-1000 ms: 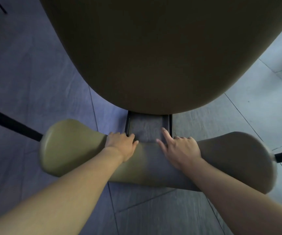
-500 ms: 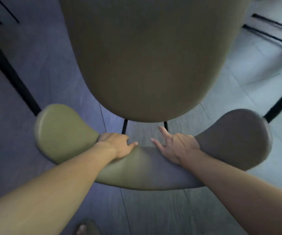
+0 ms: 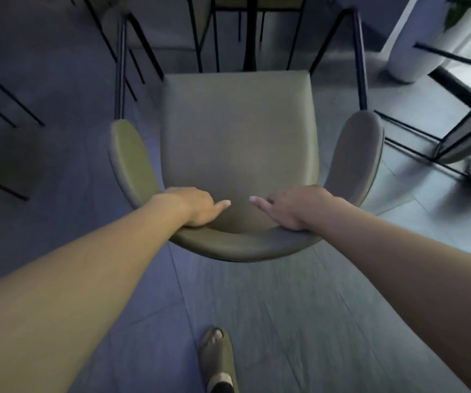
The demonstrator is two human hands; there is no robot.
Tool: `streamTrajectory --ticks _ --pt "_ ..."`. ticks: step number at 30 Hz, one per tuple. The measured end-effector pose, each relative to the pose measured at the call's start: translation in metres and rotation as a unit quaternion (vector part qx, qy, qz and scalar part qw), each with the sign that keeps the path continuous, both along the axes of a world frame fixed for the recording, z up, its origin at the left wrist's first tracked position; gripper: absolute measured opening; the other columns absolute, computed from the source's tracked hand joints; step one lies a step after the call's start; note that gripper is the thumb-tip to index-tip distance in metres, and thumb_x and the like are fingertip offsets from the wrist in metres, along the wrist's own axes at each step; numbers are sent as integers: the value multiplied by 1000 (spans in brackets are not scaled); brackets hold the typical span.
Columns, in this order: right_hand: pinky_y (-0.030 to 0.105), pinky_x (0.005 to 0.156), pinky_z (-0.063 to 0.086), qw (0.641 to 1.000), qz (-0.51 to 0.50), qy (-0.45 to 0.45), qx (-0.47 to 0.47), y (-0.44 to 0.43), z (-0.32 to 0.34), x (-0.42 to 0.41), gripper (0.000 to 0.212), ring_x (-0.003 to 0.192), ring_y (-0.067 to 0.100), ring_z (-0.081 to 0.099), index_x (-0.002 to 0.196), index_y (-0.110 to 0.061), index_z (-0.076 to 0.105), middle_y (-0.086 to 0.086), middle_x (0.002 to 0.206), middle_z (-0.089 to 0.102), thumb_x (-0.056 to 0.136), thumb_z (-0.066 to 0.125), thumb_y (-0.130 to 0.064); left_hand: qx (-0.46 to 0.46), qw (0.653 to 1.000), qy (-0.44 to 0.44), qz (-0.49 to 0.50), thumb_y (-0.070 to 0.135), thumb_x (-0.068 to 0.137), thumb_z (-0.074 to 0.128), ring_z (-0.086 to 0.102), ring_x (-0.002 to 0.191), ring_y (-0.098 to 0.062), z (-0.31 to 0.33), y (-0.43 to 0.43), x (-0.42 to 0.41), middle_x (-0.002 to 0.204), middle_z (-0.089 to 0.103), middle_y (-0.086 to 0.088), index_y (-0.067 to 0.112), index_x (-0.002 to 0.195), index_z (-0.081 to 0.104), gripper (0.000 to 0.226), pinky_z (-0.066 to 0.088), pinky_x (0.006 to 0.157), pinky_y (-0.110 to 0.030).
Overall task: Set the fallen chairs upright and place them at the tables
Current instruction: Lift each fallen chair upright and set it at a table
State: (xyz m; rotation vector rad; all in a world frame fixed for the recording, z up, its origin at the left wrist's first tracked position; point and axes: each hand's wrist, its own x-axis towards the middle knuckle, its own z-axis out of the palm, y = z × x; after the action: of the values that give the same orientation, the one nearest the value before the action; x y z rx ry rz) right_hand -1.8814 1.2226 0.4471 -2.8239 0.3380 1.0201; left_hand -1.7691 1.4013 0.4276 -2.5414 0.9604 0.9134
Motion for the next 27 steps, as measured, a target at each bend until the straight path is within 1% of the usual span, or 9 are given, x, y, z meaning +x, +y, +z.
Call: streamTrajectory --ticks 4,9,11,13,15,17,20,23,27 --pt "46 92 36 998 -45 -46 -20 -21 22 46 89 132 30 53 142 -22 54 8 143 58 94 1 -75 -58 997 -53 0 73 94 6 54 125 -28 35 -25 45 137 61 -4 31 134 61 80 41 95 -44" --pt "43 86 32 995 -57 -77 -39 -34 49 90 83 128 28 55 144 -22 52 6 139 61 97 2 -69 -152 978 -140 -18 62 99 3 62 104 -29 60 -36 78 110 71 -5 32 117 67 73 37 81 -41" --pt "42 83 32 994 -23 -97 -48 -35 57 107 64 124 30 57 154 -34 35 4 134 62 103 4 -57 -168 966 -190 -52 52 100 1 64 96 -27 61 -40 89 95 72 -1 37 123 64 69 35 81 -40" --pt "41 81 33 991 -16 -121 -48 -37 59 126 54 119 32 59 158 -46 18 3 130 62 105 5 -48 -203 953 -222 -41 54 97 -4 65 89 -25 61 -48 105 78 71 1 33 97 74 81 35 85 -40" --pt "42 77 33 987 -46 -142 -60 -43 49 144 67 113 31 61 154 -44 33 3 125 65 98 -2 -55 -240 942 -235 -14 57 98 1 63 85 -23 60 -59 122 70 66 3 28 68 67 78 38 87 -41" --pt "42 75 34 978 -90 -173 -71 -49 40 156 85 106 30 63 141 -36 53 4 116 69 91 -8 -65 -288 930 -230 5 57 99 9 62 89 -18 54 -65 133 73 63 8 27 62 55 67 40 87 -41" --pt "44 86 42 944 -157 -284 -60 -50 35 161 77 112 27 62 120 -32 64 2 116 70 95 2 -71 -347 908 -233 16 55 99 16 57 117 -13 47 -65 136 102 70 13 31 86 69 59 38 99 -38" --pt "48 113 34 911 -152 -379 -62 -58 29 171 70 132 21 52 125 -31 63 -2 131 65 97 10 -67 -339 912 -232 16 57 99 16 37 141 -14 45 -74 146 140 58 10 35 126 65 60 27 113 -40" --pt "53 121 22 905 -163 -391 -42 -86 28 194 67 146 19 37 139 -31 54 -5 147 55 99 14 -66 -332 918 -216 22 61 98 12 25 147 -14 43 -100 170 152 46 9 39 137 54 62 18 118 -42"
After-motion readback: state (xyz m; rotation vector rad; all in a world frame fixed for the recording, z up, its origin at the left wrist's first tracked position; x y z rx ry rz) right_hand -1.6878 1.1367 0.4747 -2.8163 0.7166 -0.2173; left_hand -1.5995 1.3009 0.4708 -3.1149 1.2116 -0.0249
